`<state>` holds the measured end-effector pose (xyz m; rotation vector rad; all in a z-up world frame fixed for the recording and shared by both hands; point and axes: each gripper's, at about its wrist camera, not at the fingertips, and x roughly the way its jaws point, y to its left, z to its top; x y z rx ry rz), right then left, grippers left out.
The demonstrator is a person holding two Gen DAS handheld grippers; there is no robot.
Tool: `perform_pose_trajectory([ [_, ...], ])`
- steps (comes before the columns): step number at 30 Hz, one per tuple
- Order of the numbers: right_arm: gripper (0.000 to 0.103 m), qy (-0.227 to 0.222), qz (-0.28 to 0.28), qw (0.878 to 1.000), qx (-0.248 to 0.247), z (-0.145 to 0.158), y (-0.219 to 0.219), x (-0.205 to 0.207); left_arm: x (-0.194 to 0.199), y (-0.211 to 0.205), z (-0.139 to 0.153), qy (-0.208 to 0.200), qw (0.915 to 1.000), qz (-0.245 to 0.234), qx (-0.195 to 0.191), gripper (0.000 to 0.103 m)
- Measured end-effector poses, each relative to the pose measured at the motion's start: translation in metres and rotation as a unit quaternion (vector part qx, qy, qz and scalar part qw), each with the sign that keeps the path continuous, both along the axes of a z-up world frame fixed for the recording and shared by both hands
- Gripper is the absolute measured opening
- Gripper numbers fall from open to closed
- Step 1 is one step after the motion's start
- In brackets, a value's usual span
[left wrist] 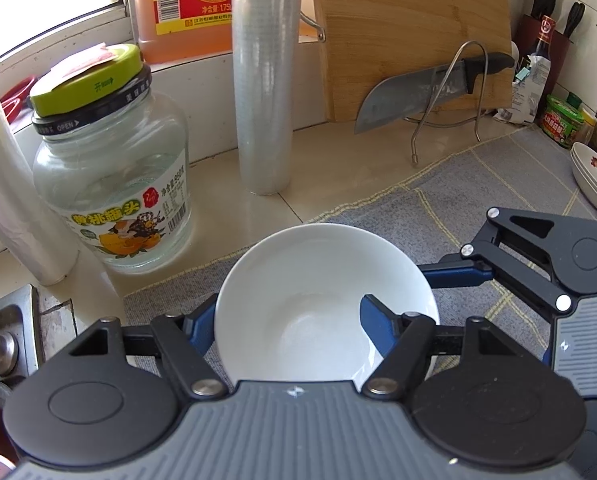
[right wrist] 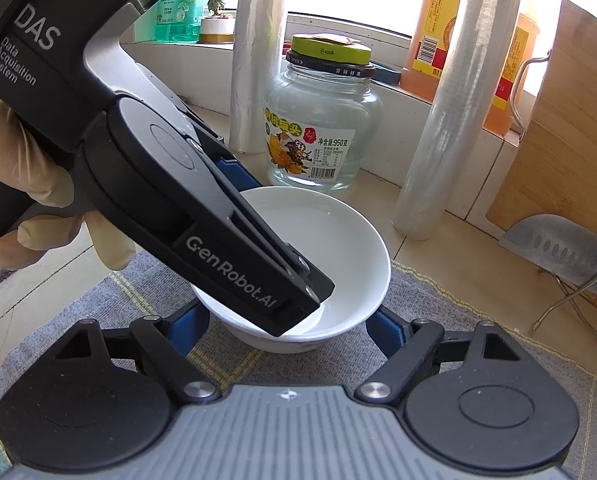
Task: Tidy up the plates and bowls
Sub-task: 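Lift and carry the white bowl toward the nested bowls with the left tool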
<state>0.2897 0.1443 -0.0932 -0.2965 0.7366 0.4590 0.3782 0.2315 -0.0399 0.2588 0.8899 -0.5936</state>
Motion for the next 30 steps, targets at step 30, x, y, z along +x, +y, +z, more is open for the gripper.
perform_pose_trajectory([
  [30,0.088,0.004,0.035,0.999,-0.012,0.065,-0.041,-0.081,-0.087,-0.031,0.062,0.003,0.9999,-0.007,-0.008,0.072],
])
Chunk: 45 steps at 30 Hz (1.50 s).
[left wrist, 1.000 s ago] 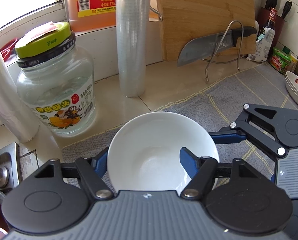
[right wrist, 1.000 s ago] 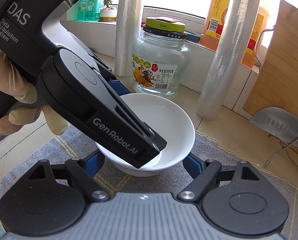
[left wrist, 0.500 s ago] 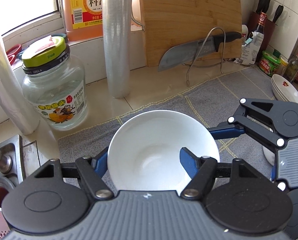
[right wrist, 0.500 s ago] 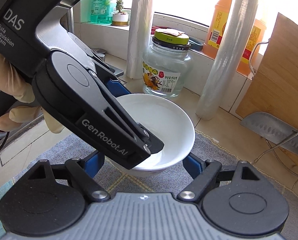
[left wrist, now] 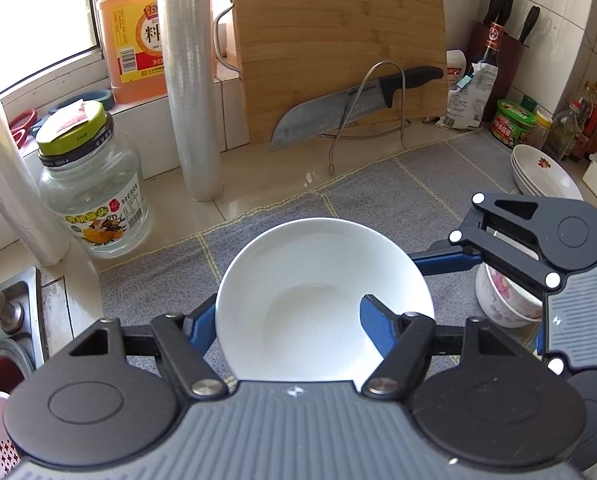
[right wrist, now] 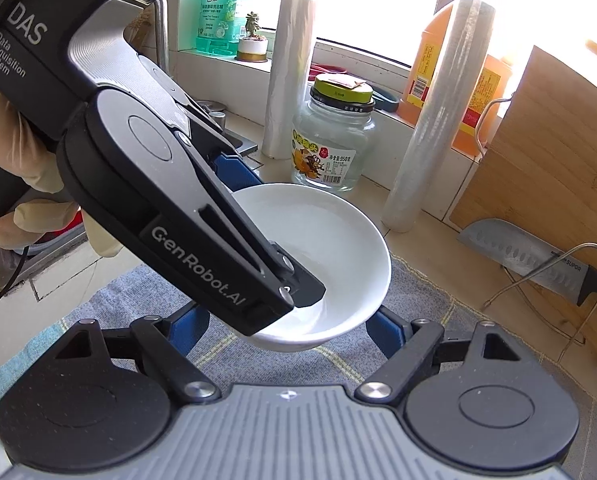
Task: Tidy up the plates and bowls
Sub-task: 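Lift and carry the white bowl toward the nested bowls with the left tool, then lower the white bowl into the nested bowls with the left tool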
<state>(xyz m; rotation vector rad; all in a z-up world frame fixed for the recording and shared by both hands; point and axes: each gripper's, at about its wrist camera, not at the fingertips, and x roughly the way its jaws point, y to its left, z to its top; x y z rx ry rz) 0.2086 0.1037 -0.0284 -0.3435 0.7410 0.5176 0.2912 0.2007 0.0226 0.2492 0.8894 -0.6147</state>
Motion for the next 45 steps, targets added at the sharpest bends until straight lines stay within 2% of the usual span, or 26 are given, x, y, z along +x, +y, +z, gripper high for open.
perform_pose_trajectory([
  [21,0.088,-0.009,-0.044,0.999,-0.011,0.015,-0.073,-0.060,-0.050,-0.074,0.012,-0.014,0.9979,-0.063,-0.007,0.072],
  [45,0.088,-0.008,-0.138,0.990,-0.025,0.012,-0.150,-0.086,-0.061,-0.172,0.007,-0.012,0.9871,-0.159,-0.009,0.072],
])
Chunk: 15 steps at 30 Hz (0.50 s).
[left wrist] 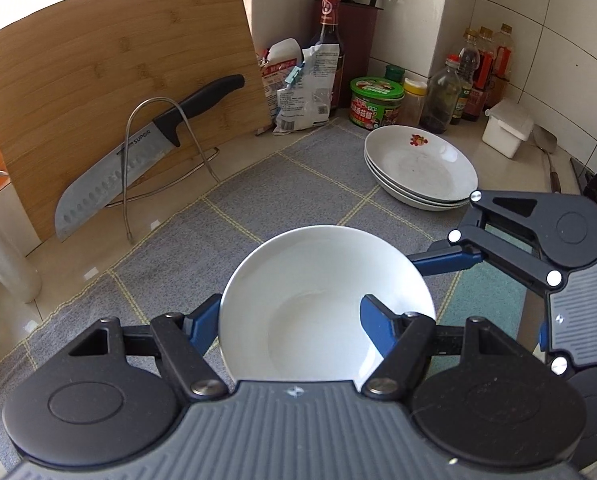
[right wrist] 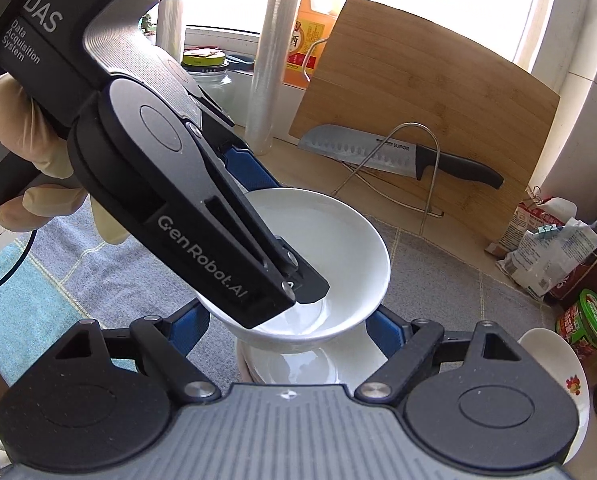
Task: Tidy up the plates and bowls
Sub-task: 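Lower the white bowl into the nested bowls with the left tool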
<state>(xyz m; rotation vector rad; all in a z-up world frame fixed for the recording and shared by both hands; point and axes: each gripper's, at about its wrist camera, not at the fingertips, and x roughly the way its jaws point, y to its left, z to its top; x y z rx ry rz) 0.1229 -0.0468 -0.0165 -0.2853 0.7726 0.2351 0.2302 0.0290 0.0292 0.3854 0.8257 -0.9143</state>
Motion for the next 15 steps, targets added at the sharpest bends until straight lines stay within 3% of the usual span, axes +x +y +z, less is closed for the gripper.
perform_pose_trajectory([
  [15,0.088,0.023,-0.023,0.999,0.019,-0.014,-0.021,0.000,0.001,-0.027,-0.022,0.012,0.9994,-0.027,0.016,0.073],
])
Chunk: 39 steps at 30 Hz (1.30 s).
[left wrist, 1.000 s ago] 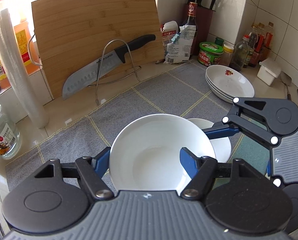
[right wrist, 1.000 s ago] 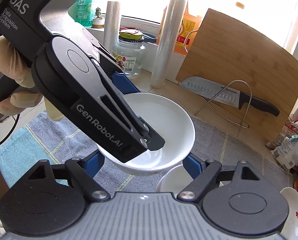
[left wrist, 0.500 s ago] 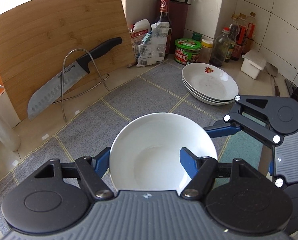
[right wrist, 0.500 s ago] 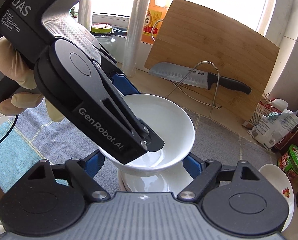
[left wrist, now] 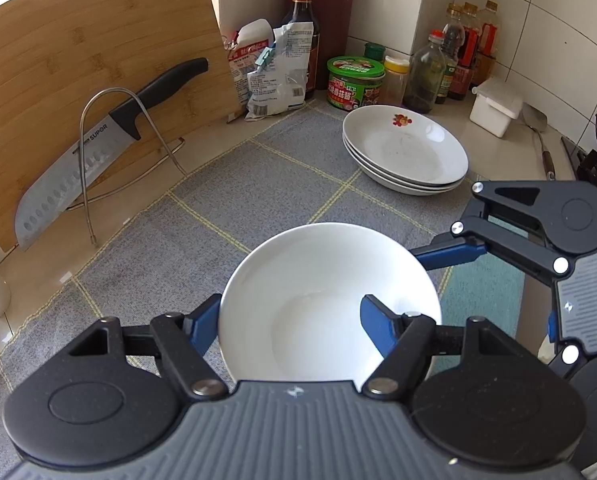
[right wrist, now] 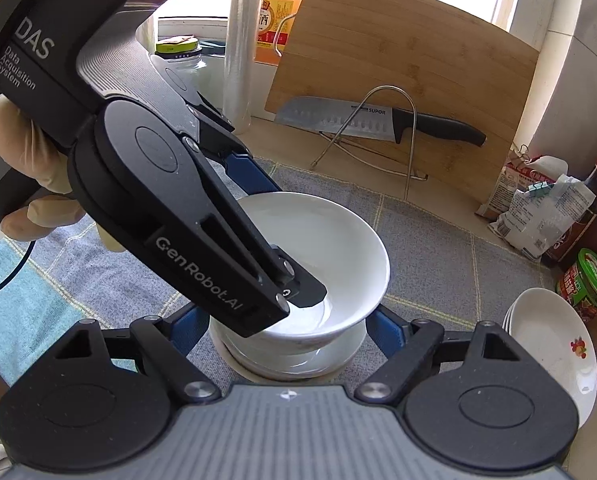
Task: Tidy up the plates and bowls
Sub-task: 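Lower the white bowl into the nested bowls with the left tool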
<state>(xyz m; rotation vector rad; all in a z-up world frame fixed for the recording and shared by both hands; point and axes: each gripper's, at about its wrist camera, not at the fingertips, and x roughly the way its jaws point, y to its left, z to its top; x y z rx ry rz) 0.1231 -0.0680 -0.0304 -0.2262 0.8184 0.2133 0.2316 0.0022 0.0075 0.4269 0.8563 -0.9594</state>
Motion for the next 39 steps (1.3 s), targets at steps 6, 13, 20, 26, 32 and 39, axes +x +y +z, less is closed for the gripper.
perform_pose_trajectory([
  [6,0.088,0.010,-0.003,1.000,0.010,-0.007,-0.005,0.003,0.000,-0.004,-0.005,0.001,1.0000,0.000,0.002,0.072],
  [13,0.088,0.014,-0.002,1.000,0.019,-0.010,-0.007,0.004,0.003,-0.003,-0.009,0.008,1.0000,0.004,0.001,0.072],
  [20,0.088,0.016,-0.001,1.000,0.026,-0.012,-0.007,0.005,0.003,-0.003,-0.011,0.010,0.9999,0.005,0.001,0.073],
  [26,0.088,0.020,-0.001,0.999,0.029,-0.013,-0.008,0.007,0.003,-0.004,-0.013,0.008,1.0000,0.004,0.002,0.072],
  [32,0.089,0.020,-0.001,0.999,0.029,-0.013,-0.008,0.007,0.002,-0.005,-0.011,0.001,1.0000,0.002,0.002,0.073],
  [39,0.095,0.017,-0.001,0.999,0.029,-0.014,-0.007,0.006,0.001,-0.005,-0.012,-0.002,1.0000,-0.001,0.001,0.073],
])
